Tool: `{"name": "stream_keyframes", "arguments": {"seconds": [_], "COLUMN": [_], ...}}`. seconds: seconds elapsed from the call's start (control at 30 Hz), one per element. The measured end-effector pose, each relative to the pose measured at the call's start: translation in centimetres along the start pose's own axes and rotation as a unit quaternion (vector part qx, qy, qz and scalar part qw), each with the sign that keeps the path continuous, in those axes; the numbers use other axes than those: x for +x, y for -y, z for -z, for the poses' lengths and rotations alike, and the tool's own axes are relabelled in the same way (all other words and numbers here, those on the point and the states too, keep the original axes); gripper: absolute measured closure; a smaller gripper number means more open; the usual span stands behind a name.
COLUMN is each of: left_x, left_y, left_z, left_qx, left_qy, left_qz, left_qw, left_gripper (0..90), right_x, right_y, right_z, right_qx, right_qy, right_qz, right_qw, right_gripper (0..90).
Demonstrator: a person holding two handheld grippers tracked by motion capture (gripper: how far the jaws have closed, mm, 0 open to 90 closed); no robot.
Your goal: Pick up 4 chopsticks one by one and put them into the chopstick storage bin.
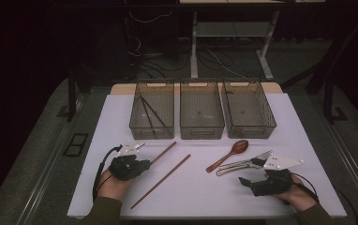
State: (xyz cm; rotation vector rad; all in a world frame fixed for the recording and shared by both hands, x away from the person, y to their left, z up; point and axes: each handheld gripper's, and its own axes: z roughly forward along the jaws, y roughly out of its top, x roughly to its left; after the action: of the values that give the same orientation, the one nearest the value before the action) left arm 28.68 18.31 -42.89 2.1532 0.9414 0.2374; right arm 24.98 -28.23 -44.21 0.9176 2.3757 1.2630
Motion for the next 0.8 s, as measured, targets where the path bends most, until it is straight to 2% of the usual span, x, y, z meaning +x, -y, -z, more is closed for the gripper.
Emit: {"name": "stream_keyframes", "arguments": {"seconds": [0.3,0.8], "left_x": [-0.3,0.0], "left_y": [-0.8,-1.9], "left_z": [1.1,1.7], "left_qx": [-0.023,-0.054], "left_qy": [0.006,0.009], "left_qz": [-0.006,0.0], "left_qw": [0.9997,0.9985], "left_gripper": [84.0,84.0], "right_x": [0.0,0.0], "right_y": [0.0,0.0], "right_z": [0.0,-0.1], "right_qx": [0.0,0.0], "right_qy": [-0.001,-0.001], "right_qz": [0.0,0.0], "right_qw": [1.0,1.0], "right_gripper": [14.3,14.3]}}
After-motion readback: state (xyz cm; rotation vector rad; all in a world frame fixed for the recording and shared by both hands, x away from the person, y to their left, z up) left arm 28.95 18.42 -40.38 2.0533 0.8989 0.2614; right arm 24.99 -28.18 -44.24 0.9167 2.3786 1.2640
